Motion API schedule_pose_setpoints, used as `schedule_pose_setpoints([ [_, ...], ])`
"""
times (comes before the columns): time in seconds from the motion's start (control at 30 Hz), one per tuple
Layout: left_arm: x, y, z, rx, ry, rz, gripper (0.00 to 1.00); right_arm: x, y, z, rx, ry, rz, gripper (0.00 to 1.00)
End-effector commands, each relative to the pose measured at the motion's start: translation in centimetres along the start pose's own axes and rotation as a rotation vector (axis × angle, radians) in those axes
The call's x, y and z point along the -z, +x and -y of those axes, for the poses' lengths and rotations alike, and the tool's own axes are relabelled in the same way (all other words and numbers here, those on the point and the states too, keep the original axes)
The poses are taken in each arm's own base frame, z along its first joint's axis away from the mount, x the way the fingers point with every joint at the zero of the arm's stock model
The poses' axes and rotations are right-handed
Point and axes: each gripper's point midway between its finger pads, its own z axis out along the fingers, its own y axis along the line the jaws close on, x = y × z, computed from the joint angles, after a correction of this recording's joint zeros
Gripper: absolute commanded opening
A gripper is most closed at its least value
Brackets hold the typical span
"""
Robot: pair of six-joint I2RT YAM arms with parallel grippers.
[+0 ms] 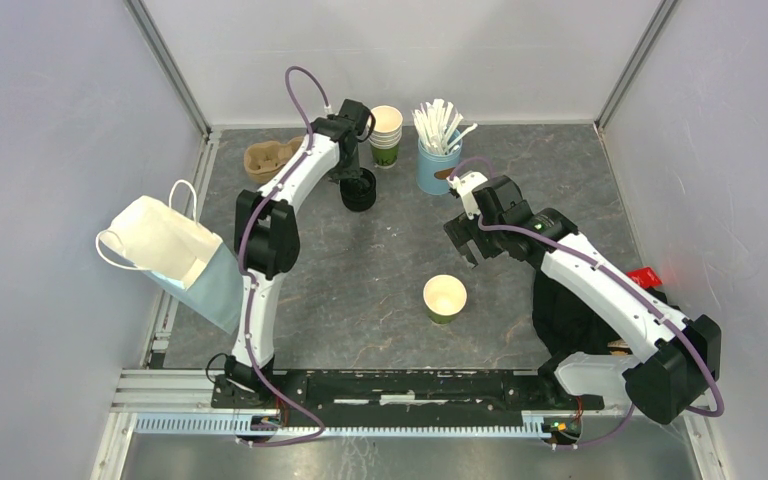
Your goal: Pack the takeout coffee
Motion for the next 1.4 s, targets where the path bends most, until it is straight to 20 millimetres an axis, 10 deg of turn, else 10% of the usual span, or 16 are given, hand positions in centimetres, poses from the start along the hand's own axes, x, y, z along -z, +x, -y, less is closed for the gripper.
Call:
schedule_pose_setpoints([
  [0.0, 0.4, -1.5, 0.2, -0.026, 0.028, 0.032, 0.37, 0.0, -0.8, -0.1, 0.000, -0.002, 0.031, 0.98],
  [1.37, 1.2, -1.8, 0.1, -0.033, 0.036, 0.044, 0.17, 0.0, -1.1, 0.1, -0.001, 0.006, 0.033, 0.98],
])
